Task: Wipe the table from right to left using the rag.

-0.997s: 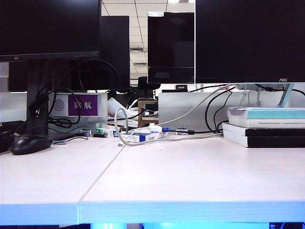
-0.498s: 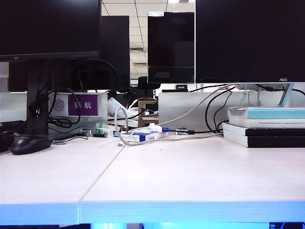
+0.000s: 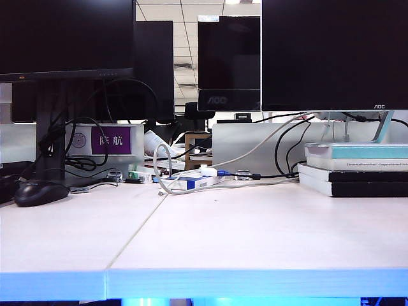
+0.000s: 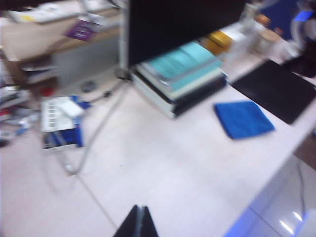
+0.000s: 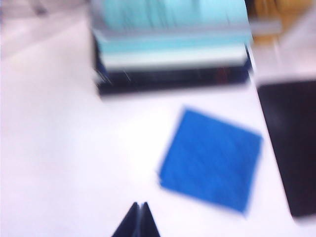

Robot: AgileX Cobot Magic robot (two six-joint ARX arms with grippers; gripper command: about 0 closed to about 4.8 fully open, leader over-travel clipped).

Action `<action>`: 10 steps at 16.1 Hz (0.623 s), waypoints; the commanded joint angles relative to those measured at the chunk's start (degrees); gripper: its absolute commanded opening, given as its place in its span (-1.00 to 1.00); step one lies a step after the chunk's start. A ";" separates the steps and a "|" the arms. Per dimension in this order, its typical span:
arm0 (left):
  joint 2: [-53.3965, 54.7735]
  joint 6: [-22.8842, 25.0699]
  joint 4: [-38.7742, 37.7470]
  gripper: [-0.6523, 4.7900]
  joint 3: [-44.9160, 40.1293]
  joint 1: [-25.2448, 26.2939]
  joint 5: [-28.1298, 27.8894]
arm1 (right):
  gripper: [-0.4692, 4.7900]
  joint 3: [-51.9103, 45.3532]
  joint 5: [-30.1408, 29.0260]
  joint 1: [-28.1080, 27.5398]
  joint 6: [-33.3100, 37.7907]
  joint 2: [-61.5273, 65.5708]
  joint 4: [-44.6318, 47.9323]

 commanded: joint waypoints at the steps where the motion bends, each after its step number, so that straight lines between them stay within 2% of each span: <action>1: -0.02 0.17 0.39 -0.78 0.15 -4.00 -0.61 | -0.83 0.04 1.18 -3.69 0.00 2.40 -5.46; 6: -0.02 0.02 0.92 -0.78 0.15 -5.25 -0.46 | -0.83 -0.13 1.40 -10.99 -0.37 7.74 -3.10; 10: -0.04 0.04 1.07 -0.78 0.15 -5.25 -0.44 | -0.83 -0.13 2.93 -13.68 -1.66 13.42 -2.05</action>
